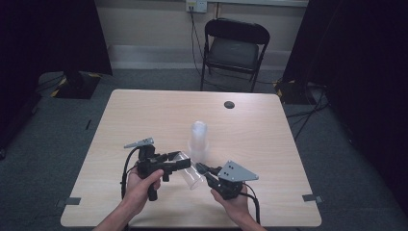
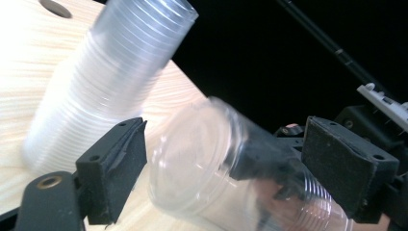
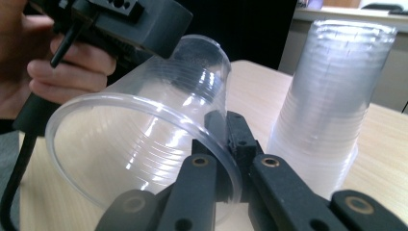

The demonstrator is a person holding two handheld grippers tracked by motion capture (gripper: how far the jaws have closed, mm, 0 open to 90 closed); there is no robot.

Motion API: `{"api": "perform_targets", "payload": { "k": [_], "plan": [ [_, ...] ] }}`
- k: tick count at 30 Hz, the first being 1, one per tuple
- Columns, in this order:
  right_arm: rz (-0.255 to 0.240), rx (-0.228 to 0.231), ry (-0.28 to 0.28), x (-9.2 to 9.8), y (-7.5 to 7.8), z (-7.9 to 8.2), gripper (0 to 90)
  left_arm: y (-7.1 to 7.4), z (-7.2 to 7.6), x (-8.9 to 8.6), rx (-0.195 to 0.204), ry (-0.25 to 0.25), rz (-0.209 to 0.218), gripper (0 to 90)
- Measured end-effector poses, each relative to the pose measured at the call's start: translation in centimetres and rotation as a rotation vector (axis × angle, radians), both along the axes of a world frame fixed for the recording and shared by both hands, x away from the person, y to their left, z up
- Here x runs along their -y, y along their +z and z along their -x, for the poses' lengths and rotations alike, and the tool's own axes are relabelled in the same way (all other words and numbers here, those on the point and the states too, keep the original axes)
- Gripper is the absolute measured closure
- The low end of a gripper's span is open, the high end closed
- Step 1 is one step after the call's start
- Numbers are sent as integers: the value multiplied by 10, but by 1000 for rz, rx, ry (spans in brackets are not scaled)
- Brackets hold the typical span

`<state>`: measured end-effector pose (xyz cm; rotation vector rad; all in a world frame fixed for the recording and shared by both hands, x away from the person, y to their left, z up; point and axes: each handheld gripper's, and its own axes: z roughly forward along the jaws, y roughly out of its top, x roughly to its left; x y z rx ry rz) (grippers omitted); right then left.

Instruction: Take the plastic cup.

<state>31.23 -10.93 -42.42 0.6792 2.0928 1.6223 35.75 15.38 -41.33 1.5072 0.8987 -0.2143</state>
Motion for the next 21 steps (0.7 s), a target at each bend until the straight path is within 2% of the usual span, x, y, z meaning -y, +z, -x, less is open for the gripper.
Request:
{"api": "perform_targets", "payload": {
  "k": [1,5,8,13,15,17,18,21],
  "plan": [
    [10,-12,-2,1,0,0,897,0,0,-1,8,2,-16,158],
    [28,-40,-9,6,-1,-2,898,-1,0,-4,30,0,-35,159],
    [31,-64,-18,10,-3,-5,897,0,1,-5,69,21,-65,161],
    [78,-125,-11,12,-7,-10,897,1,2,-5,134,60,-119,213],
    [78,-150,-4,14,-8,-12,897,1,2,-4,155,71,-143,207],
    [86,-166,-5,15,-8,-13,898,1,4,-1,164,49,-198,160],
    [99,-173,-9,16,-8,-14,898,1,6,0,191,43,-199,159],
    [104,-194,-7,19,-9,-16,898,2,11,5,266,41,-255,156]
  ]
}}
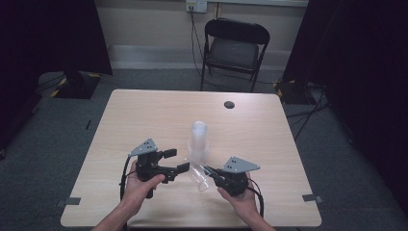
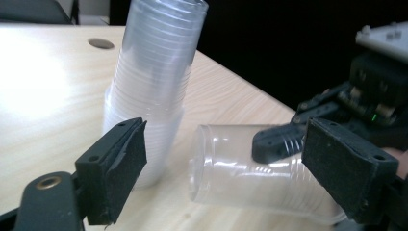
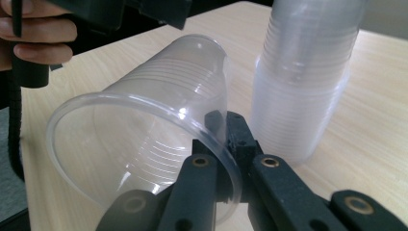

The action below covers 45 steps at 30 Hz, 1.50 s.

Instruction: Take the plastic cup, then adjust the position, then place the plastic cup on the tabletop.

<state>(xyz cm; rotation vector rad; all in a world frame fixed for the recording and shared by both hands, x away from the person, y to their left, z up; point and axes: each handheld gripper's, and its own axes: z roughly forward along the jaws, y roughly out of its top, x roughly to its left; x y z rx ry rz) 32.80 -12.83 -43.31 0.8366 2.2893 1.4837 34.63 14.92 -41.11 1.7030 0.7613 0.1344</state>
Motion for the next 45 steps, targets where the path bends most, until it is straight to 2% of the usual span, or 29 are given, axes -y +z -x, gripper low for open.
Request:
{"api": "perform_targets", "payload": {
  "k": [2,4,7,11,15,18,23,25,29,31,33,35,38,44,45],
  "plan": [
    [-6,-25,2,3,0,-2,897,1,1,0,15,-25,-18,158],
    [-14,-32,-6,5,-1,-3,895,1,2,1,50,-54,-55,161],
    [-17,-75,-37,10,-2,-3,895,1,3,1,80,-80,-90,218],
    [-3,-116,-32,16,-1,-5,896,1,7,3,125,-96,-144,222],
    [14,-156,-25,21,2,-8,900,-3,11,5,129,-133,-192,217],
    [22,-175,-8,22,2,-11,900,-6,13,7,146,-155,-229,213],
    [37,-214,25,21,0,-15,900,-7,14,9,158,-178,-252,198],
    [38,-217,16,21,0,-15,900,-9,15,11,155,-192,-263,168],
    [52,-245,52,18,-1,-17,900,-11,17,16,165,-210,-293,167],
    [59,-268,71,17,-1,-18,900,-11,18,17,182,-214,-326,166],
    [82,-293,97,13,-3,-20,900,-13,20,18,185,-235,-328,166],
    [87,-306,112,11,-3,-22,900,-13,20,19,204,-254,-349,166],
    [83,-315,123,8,-2,-24,900,-13,21,21,193,-254,-350,159],
    [71,-325,145,9,-1,-21,900,-15,27,26,214,-284,-393,162],
    [70,-327,150,9,-1,-21,900,-15,28,27,227,-296,-414,162]
  ]
}}
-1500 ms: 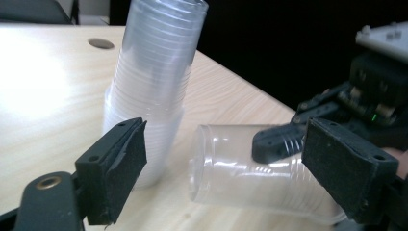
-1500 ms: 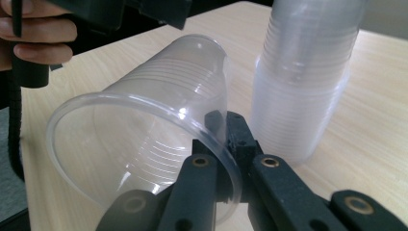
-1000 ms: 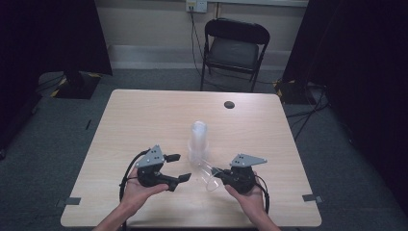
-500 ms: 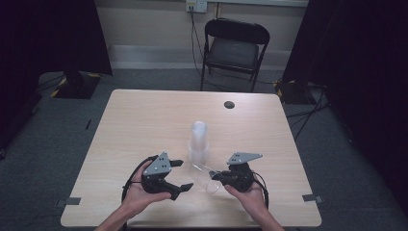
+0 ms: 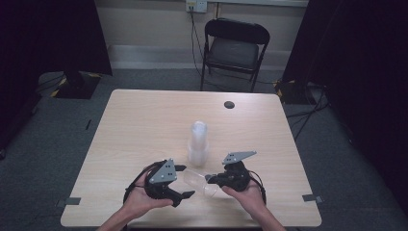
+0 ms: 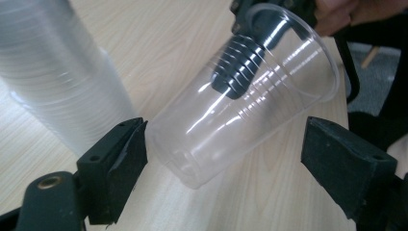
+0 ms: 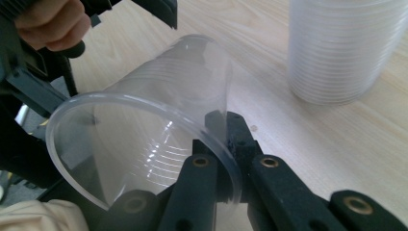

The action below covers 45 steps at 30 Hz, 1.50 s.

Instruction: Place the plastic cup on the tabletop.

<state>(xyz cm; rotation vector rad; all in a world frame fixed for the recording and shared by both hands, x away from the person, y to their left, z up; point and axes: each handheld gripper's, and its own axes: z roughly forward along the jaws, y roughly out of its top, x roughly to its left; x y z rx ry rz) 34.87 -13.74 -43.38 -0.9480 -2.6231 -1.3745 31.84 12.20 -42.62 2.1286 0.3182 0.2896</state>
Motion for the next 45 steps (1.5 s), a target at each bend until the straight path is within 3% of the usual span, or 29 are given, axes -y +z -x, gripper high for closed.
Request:
{"api": "perform_targets", "payload": {
  "k": [4,8,18,35,37,38,39,45],
  "plan": [
    [13,-16,21,-1,0,1,900,-3,7,8,49,-31,-61,159],
    [18,-36,34,-1,-1,3,900,-4,8,11,56,-36,-73,157],
    [24,-34,26,-1,-2,4,900,-10,9,20,111,-55,-126,157],
    [14,-77,29,-10,-6,0,899,-14,9,36,165,-96,-173,171],
    [10,-87,24,-10,-6,-1,898,-14,9,38,175,-99,-160,172],
    [7,-94,23,-10,-6,-2,898,-14,10,39,164,-91,-165,172],
    [6,-95,22,-10,-7,-2,897,-14,10,40,181,-103,-165,172],
    [14,-138,22,-15,-10,-5,896,-13,13,46,202,-133,-187,181]
  ]
}}
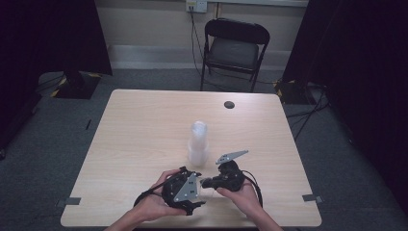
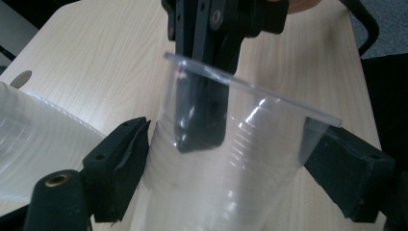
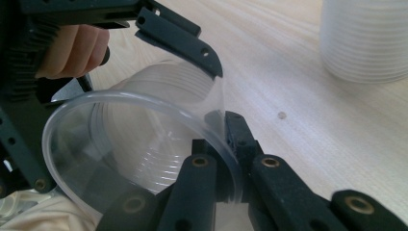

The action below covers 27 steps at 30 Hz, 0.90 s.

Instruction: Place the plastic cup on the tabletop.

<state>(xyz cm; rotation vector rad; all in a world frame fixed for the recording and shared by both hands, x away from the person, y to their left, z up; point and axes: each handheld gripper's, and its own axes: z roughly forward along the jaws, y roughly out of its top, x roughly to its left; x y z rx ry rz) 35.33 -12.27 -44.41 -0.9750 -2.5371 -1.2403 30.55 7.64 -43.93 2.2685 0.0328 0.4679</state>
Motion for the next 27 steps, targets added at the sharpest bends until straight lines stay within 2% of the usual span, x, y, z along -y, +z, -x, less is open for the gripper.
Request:
{"api": "perform_targets", "payload": {
  "k": [14,19,21,25,27],
  "plan": [
    [9,-44,-18,-3,-2,-1,892,-3,2,4,34,2,-31,218],
    [12,-43,-24,-2,-2,-1,875,-4,2,1,33,-1,-6,259],
    [9,-39,-30,-2,-1,-1,860,-4,1,0,16,8,21,263],
    [1,-31,-48,0,1,-1,818,-3,-1,-3,10,16,35,279],
    [-3,-29,-56,1,1,-1,797,-3,-2,-4,-11,25,54,279]
  ]
}}
